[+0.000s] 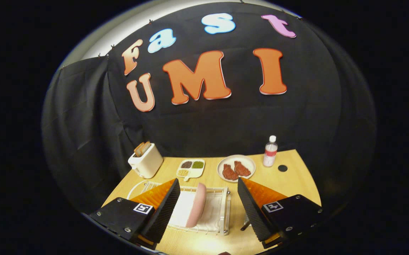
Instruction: Take the plate from the dish rack, then take the spoon from the basket and place it into the plate.
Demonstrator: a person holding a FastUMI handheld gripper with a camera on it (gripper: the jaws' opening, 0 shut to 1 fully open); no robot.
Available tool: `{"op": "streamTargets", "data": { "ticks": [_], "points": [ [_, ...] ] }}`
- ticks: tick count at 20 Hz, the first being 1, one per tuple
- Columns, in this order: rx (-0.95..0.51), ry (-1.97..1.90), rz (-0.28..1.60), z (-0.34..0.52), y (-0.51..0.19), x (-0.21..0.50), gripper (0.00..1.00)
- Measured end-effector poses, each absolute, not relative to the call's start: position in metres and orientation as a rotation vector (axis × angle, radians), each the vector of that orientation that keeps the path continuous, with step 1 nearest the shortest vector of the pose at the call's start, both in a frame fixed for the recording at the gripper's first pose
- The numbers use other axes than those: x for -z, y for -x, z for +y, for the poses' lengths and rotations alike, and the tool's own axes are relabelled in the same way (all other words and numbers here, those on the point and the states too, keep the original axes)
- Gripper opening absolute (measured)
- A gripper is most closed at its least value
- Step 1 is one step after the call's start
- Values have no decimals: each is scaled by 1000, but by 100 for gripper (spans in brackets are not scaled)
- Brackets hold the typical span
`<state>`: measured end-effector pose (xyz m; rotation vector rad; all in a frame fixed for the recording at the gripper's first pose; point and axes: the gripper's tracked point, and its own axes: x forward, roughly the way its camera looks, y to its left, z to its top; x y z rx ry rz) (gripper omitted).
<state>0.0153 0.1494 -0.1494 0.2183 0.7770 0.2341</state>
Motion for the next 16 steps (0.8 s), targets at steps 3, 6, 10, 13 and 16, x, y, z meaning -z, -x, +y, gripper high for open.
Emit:
{"op": "streamTargets", "data": {
  "ticks": [3, 6, 10, 13, 16],
  "points": [
    [-274, -204, 948, 174, -9, 184, 96],
    [-303, -200, 1110, 194, 1, 214, 93],
    [-293, -169, 1246, 203, 5, 239, 90],
    [-284, -153, 1311, 208, 3, 253, 87],
    [-261, -135, 1396, 213, 4, 268, 81]
  ]
}}
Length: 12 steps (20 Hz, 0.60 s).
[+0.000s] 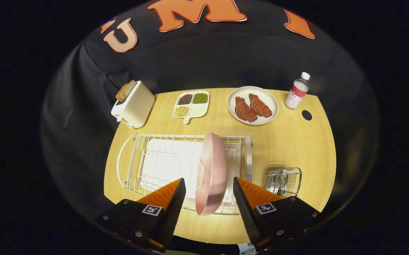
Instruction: Take the plate from the dish rack, then take the spoon from the basket and place it into the plate.
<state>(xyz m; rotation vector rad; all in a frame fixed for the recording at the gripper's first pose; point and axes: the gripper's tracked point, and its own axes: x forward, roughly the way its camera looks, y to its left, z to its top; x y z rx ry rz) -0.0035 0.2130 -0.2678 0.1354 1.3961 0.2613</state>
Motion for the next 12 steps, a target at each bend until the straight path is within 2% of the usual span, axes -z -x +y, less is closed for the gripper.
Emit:
{"op": "streamTargets", "data": {
  "ticks": [5, 7, 8, 10, 12],
  "points": [
    [-225, -18, 1531, 218, 8, 294, 64],
    [-206, 18, 1582, 220, 15, 302, 53],
    [-196, 30, 1610, 220, 20, 307, 43],
    [-154, 60, 1616, 216, 17, 310, 34],
    [-131, 55, 1607, 217, 15, 306, 30]
  ]
}}
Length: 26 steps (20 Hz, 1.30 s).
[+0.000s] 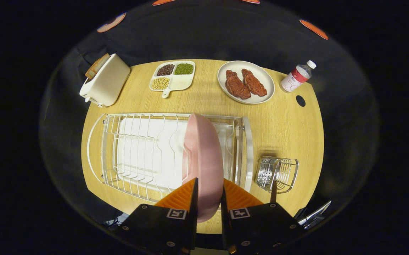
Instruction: Take the plate from the dish rack, then take the spoon from the basket and place it into the plate.
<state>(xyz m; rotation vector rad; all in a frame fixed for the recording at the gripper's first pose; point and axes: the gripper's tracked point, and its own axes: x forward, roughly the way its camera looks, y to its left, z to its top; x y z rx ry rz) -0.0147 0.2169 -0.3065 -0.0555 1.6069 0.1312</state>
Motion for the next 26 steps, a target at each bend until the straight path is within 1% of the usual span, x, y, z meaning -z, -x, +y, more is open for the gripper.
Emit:
{"op": "streamTargets", "data": {
  "ticks": [3, 5, 9, 11, 14, 20, 26],
  "points": [
    [-66, 101, 1563, 200, 5, 302, 24],
    [-59, 146, 1534, 195, 0, 295, 19],
    [-48, 253, 1492, 191, -6, 284, 19],
    [-18, 296, 1493, 186, -6, 276, 19],
    [-70, 275, 1502, 203, -3, 265, 17],
    [-153, 180, 1460, 219, 6, 243, 17],
    [-218, 37, 1428, 211, 39, 217, 17]
  ]
}}
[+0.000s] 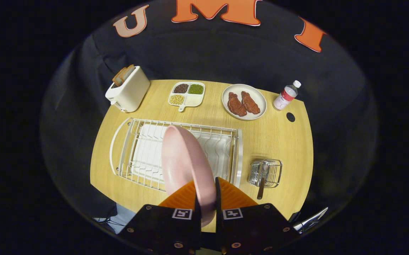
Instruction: Take the plate from the dish rack, then take the spoon from the basket and place it into the plate.
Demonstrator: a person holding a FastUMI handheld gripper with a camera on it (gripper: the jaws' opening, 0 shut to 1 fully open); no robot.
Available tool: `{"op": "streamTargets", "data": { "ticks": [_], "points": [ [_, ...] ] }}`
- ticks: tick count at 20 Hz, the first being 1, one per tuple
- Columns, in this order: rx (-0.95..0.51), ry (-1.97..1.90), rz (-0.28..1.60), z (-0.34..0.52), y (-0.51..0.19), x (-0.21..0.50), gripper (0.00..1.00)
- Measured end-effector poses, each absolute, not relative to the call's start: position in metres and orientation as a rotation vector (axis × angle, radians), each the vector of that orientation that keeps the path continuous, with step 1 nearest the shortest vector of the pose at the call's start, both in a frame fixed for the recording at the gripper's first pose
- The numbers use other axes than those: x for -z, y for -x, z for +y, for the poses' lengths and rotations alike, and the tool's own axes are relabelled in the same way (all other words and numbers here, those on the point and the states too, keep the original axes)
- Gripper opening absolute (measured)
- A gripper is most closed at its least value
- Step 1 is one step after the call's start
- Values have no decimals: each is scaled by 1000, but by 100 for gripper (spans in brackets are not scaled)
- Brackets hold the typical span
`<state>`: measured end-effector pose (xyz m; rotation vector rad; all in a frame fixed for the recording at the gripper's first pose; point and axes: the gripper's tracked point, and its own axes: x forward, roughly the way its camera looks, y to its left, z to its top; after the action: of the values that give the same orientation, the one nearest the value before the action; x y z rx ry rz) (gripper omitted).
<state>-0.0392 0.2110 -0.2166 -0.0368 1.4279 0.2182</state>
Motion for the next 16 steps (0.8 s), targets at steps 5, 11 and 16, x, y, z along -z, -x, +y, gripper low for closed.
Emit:
{"op": "streamTargets", "data": {
  "ticks": [5, 11, 16],
  "points": [
    [-262, -50, 1470, 196, 90, 220, 17],
    [-280, -78, 1522, 176, 149, 242, 17],
    [-277, -115, 1581, 170, 193, 268, 17]
  ]
}}
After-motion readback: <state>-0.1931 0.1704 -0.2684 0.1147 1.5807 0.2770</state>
